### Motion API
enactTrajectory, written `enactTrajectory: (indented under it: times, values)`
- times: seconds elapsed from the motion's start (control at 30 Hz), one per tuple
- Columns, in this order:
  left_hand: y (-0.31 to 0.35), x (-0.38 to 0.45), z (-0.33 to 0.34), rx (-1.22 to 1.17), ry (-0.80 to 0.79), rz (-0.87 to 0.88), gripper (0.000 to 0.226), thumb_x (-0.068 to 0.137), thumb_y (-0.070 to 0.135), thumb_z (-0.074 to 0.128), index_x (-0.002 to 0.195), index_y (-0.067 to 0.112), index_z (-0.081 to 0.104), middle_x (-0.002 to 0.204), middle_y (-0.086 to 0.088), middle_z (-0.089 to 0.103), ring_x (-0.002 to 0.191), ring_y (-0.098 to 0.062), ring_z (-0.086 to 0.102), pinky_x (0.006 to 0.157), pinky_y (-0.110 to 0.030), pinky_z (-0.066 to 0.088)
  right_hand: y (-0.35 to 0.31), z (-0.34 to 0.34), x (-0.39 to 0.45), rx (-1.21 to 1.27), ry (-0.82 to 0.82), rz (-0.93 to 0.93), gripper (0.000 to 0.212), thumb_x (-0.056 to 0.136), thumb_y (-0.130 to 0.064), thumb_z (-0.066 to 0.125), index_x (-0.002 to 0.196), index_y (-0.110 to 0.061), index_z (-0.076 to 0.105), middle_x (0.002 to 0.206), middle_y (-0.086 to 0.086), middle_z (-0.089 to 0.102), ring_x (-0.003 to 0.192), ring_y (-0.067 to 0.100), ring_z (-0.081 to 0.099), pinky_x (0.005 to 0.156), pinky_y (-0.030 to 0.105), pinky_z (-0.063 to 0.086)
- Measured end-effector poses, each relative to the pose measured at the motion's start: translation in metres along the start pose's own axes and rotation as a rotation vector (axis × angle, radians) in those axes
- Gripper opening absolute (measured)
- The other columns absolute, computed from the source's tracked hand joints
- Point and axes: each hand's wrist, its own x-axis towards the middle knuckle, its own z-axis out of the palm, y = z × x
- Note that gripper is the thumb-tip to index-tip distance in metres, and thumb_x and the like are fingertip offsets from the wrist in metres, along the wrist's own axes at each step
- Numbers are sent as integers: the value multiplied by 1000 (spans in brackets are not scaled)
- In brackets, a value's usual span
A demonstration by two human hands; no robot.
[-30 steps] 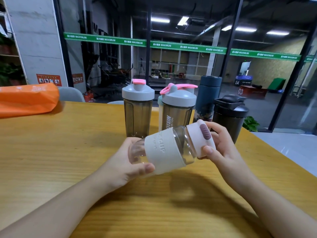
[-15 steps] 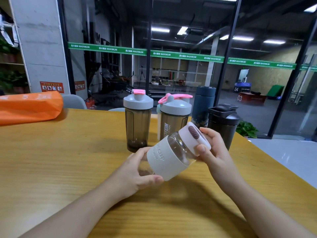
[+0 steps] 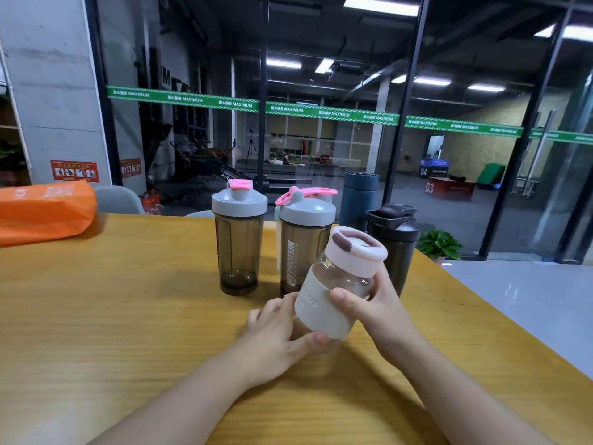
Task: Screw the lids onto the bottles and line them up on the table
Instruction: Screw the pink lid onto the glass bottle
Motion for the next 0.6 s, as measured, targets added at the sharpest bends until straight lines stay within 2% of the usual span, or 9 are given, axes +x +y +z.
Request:
enactTrajectory:
  times: [0.1, 0.23, 0.33, 0.43, 0.53, 0.6]
  values:
    - [7, 5, 4, 18, -26, -12, 105, 54, 99, 14, 140, 39, 19, 137, 17, 37, 134, -5, 21, 105, -29, 19, -2, -6, 1, -8, 33, -1, 71, 62, -28, 76, 127, -22, 47, 105, -12, 68, 94, 1, 64, 72, 17, 51]
    - [18, 11, 8, 35, -60, -34, 101, 57, 96, 18, 140, 38, 21, 138, 15, 38, 135, -8, 22, 104, -28, 19, -3, -14, 3, -52, 42, 13, 69, 64, -26, 78, 127, -28, 49, 115, 2, 64, 104, 17, 63, 81, 31, 54]
    - [26, 10, 9, 36, -81, -98, 90, 64, 90, 26, 141, 43, 20, 139, 12, 36, 133, -16, 22, 103, -29, 22, -1, -18, 2, -62, 73, 39, 71, 60, -29, 79, 125, -29, 50, 111, -7, 67, 101, 9, 64, 78, 25, 52]
    - [32, 8, 9, 69, -90, -139, 84, 70, 85, 33, 143, 48, 12, 144, 9, 31, 130, -23, 24, 101, -37, 28, -1, -22, 2, -81, 79, 55, 72, 59, -28, 80, 125, -27, 50, 110, -7, 68, 100, 9, 64, 78, 23, 52]
    - [31, 5, 9, 82, -87, -105, 94, 64, 90, 26, 146, 47, 7, 146, 11, 29, 129, -22, 24, 103, -40, 31, 0, -26, 2, -105, 87, 60, 72, 59, -29, 80, 125, -26, 51, 113, 0, 67, 103, 16, 64, 82, 30, 54]
    - [30, 3, 6, 50, -7, -61, 99, 60, 93, 16, 146, 43, 11, 141, 16, 32, 126, -17, 26, 103, -35, 30, 0, -30, 3, -108, 101, 66, 71, 58, -30, 80, 124, -27, 53, 113, 3, 67, 103, 18, 64, 83, 32, 54]
